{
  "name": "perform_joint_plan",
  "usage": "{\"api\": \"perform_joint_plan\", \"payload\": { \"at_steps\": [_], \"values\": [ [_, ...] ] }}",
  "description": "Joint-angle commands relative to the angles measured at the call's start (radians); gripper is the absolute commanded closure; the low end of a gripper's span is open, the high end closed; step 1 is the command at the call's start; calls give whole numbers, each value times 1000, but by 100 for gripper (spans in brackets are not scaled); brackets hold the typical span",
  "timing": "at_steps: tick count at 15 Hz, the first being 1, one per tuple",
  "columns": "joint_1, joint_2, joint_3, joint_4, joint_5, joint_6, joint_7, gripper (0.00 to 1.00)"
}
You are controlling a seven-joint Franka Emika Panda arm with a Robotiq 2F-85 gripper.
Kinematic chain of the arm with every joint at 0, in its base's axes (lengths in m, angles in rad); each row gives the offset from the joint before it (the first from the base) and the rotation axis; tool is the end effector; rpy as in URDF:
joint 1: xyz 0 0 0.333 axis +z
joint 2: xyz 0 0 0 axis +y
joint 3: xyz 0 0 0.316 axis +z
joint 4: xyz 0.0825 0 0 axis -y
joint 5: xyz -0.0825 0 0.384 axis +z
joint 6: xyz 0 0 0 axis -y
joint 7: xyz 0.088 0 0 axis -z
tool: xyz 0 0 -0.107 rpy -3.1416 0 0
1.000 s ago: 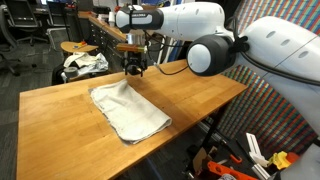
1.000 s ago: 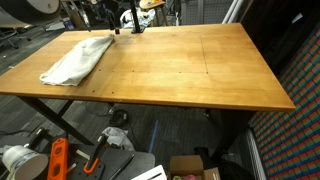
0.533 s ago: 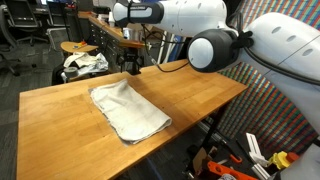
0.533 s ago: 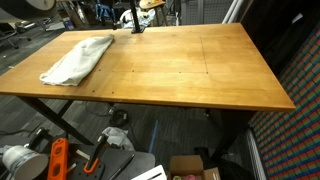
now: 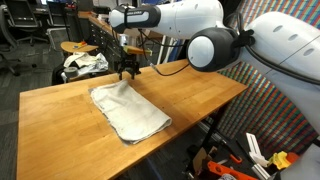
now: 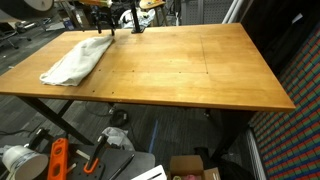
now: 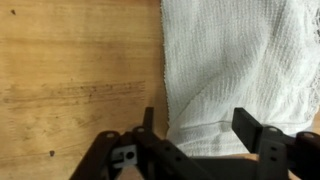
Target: Fold the towel in half
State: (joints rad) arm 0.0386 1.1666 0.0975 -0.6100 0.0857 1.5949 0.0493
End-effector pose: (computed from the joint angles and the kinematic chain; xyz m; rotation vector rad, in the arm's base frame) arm 0.7797 0.0753 0.2654 -2.9651 -0.0386 0.2846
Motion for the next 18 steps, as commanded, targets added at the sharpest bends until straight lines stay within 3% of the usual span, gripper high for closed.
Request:
{"api": "perform_joint_plan", "payload": {
  "at_steps": [1, 5, 9, 12, 18],
  "values": [
    [-25, -80, 22, -138, 0, 86, -193, 51],
    [-54, -159, 33, -312, 20, 172, -329, 80],
    [-96, -237, 62, -481, 54, 240, -430, 89],
    [-141, -295, 100, -611, 128, 327, -487, 82],
    [-220, -436, 159, -872, 285, 472, -601, 83]
  ]
}}
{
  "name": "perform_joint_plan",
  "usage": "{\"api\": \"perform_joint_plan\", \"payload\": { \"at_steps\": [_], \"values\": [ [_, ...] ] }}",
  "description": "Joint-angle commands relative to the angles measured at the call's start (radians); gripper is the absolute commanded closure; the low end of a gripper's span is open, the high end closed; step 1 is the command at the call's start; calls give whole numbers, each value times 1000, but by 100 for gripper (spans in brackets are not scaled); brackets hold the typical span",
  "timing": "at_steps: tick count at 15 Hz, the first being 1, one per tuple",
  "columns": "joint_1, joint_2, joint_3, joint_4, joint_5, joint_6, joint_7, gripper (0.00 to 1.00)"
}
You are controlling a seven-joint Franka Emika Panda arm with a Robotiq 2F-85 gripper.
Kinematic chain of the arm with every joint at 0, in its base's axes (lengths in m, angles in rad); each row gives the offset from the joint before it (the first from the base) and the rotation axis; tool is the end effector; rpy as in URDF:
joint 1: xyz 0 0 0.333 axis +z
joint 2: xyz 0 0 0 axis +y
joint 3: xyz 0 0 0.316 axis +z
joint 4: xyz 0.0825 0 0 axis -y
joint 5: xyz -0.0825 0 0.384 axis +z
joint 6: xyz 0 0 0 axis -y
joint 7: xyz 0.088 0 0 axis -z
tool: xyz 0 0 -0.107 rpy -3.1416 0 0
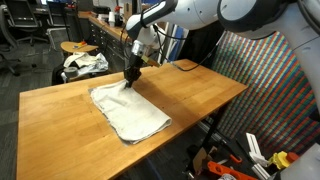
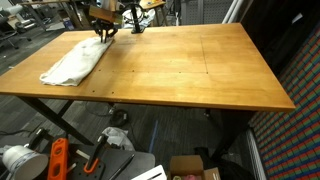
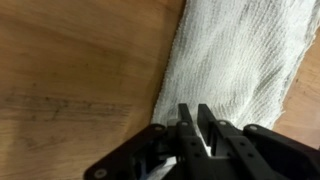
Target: Fold the towel in half
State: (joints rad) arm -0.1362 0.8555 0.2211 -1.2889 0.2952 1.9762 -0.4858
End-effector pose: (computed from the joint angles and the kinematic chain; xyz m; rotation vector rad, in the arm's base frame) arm 0.7312 0.0428 0.2344 -2.6405 -0.4930 0.0835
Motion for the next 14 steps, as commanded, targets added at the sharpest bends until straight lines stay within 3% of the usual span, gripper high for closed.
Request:
{"api": "perform_joint_plan", "payload": {
  "at_steps": [1, 7, 14],
  "values": [
    [-55, -151, 41, -238, 99, 111, -84, 84],
    [-76, -307, 61, -522, 253, 272, -188, 83],
    [-20, -502, 78, -885, 483, 658, -357, 84]
  ]
}}
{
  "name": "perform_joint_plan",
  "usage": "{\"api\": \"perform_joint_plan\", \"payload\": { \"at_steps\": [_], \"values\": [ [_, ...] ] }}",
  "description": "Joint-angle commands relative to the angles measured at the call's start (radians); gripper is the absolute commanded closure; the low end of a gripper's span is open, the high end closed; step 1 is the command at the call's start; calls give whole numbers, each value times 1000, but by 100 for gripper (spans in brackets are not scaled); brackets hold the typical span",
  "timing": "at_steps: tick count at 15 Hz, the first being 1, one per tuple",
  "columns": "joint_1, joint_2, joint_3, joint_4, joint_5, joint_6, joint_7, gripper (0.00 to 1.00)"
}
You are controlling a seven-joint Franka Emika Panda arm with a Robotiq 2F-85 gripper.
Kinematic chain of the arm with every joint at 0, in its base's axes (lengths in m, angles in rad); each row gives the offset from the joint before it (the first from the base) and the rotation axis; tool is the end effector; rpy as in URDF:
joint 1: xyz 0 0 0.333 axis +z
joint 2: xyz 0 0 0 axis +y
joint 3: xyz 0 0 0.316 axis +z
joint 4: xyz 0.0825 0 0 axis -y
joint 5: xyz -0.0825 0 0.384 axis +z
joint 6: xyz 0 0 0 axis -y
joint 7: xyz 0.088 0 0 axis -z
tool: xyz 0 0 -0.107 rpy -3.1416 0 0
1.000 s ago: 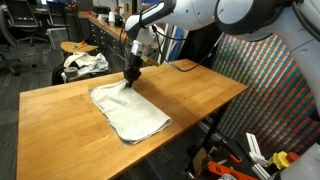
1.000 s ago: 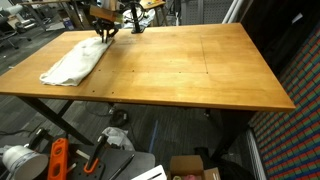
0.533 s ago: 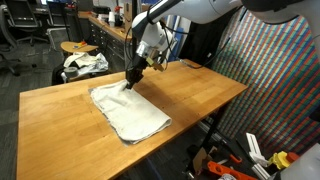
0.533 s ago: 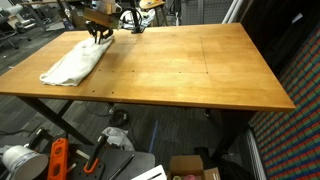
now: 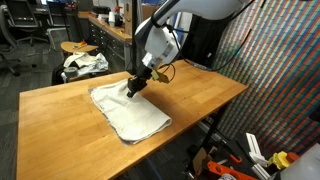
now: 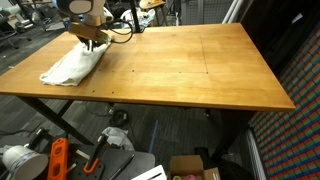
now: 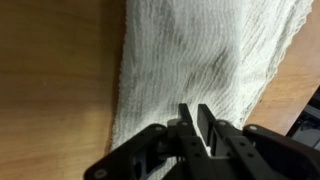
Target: Fold the towel in half
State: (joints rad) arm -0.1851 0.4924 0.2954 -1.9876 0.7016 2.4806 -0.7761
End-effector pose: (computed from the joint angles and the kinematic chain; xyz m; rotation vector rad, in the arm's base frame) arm 0.6098 0.0596 0.2245 -2.5700 -0.3685 -0.2324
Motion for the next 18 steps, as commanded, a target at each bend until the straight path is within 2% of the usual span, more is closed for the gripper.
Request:
{"api": "perform_joint_plan", "payload": {
  "at_steps": [1, 5, 8, 11, 13, 15, 16, 17, 18],
  "values": [
    [41, -158, 8, -220, 96, 205, -76, 83],
    [104, -239, 11, -313, 116, 344, -35, 82],
    [167, -288, -18, -349, 8, 370, 107, 83],
    [254, -305, -100, -348, -213, 341, 351, 84],
    [379, -303, -245, -319, -363, 288, 514, 83],
    [479, -279, -370, -248, -522, 178, 677, 82],
    [497, -261, -386, -190, -587, 100, 758, 83],
    [492, -250, -368, -137, -629, 27, 826, 83],
    [429, -233, -299, -73, -640, -64, 857, 84]
  ]
}}
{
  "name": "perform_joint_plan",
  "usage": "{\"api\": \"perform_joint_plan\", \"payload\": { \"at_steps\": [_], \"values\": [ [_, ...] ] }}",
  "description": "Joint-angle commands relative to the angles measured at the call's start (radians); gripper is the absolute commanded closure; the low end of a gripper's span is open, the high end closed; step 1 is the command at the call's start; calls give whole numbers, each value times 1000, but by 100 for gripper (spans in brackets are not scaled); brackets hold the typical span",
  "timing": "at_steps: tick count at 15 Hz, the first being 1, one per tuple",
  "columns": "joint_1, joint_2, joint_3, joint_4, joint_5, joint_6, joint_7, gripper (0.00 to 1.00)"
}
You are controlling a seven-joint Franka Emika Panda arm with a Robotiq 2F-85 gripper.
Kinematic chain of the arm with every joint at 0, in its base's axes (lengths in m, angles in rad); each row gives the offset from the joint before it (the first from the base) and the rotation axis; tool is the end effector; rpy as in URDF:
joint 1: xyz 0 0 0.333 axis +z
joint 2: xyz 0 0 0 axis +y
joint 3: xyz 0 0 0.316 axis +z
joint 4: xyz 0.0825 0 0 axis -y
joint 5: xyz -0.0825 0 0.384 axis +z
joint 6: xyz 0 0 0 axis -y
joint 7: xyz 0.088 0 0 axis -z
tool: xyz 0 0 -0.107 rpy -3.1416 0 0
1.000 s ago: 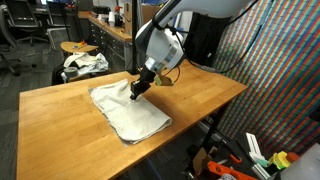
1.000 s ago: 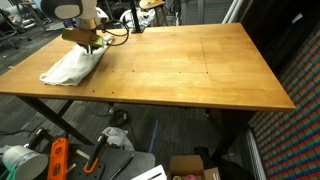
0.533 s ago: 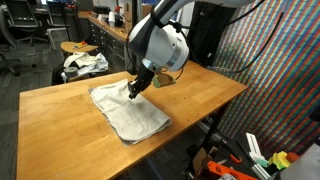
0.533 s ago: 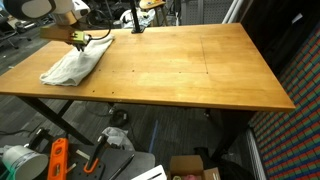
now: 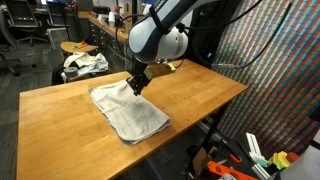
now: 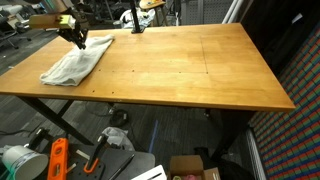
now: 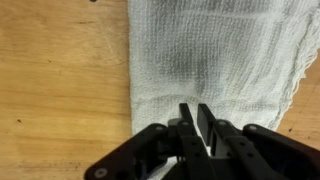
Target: Fold the towel in half
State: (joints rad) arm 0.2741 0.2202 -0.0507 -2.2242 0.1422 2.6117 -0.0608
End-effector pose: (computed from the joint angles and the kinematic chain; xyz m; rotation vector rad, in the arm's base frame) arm 0.5504 0.1221 0.2911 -3.0364 -0.2582 -0.2467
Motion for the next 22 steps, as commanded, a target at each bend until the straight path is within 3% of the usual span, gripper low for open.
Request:
{"api": "perform_joint_plan", "payload": {
  "at_steps": [1, 4, 9, 16, 22],
  "values": [
    [-42, 57, 70, 216, -54, -274, 143, 83],
    [-79, 112, 130, 376, 29, -462, 127, 84],
    [-115, 234, 160, 548, 100, -502, 138, 84],
    [-136, 402, 133, 720, 52, -526, 175, 85],
    [-156, 485, 122, 812, 9, -664, 154, 85]
  ]
}}
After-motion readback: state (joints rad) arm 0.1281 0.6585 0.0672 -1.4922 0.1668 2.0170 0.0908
